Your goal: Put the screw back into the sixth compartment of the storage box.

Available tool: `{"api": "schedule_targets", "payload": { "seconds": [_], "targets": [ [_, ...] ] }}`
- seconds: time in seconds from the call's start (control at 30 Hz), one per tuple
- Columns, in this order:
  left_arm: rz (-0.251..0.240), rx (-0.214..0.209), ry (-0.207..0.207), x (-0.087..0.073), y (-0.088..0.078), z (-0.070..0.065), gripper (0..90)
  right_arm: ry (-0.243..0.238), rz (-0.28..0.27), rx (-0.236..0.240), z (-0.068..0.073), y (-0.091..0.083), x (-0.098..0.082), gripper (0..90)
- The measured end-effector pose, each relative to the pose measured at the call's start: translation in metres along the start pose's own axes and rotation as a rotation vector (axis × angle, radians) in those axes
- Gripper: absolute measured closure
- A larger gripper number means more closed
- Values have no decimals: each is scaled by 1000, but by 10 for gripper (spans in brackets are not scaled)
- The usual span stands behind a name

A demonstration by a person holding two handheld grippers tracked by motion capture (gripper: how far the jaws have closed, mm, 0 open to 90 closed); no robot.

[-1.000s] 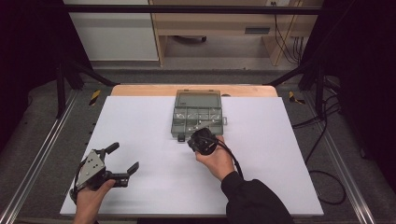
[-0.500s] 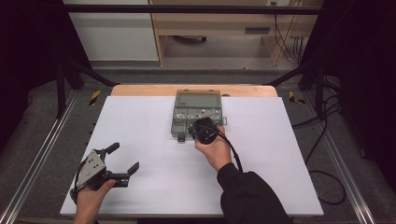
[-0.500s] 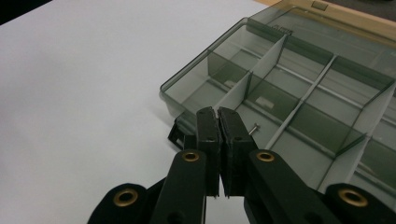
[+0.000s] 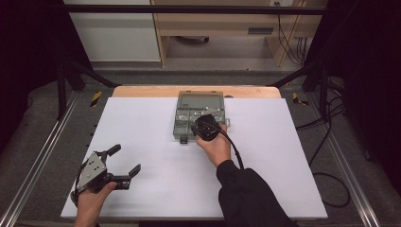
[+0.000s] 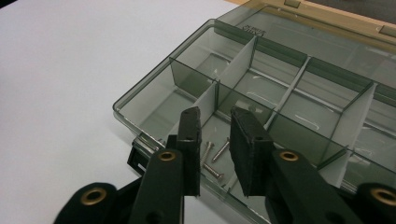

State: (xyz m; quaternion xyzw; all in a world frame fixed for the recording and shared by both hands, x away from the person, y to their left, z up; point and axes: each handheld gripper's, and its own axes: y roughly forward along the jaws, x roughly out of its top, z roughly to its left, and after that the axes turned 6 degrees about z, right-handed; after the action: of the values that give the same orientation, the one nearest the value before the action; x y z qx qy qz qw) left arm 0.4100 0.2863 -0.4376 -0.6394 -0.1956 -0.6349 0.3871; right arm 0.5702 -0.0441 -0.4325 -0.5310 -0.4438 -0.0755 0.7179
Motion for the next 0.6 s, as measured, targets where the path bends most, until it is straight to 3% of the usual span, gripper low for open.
{"api": "schedule_targets", "payload": {
  "seconds": [0.17, 0.4, 0.5, 0.6],
  "targets": [
    [4, 0, 7, 0, 0, 0, 16, 6, -15, 4, 2, -5, 1, 590],
    [6, -1, 8, 0, 0, 0, 16, -17, 6, -20, 5, -6, -1, 274],
    [9, -2, 9, 0, 0, 0, 16, -12, 13, -21, 5, -9, -2, 179],
    [6, -1, 5, 0, 0, 0, 16, -25, 21, -29, 5, -11, -3, 143]
  ]
}}
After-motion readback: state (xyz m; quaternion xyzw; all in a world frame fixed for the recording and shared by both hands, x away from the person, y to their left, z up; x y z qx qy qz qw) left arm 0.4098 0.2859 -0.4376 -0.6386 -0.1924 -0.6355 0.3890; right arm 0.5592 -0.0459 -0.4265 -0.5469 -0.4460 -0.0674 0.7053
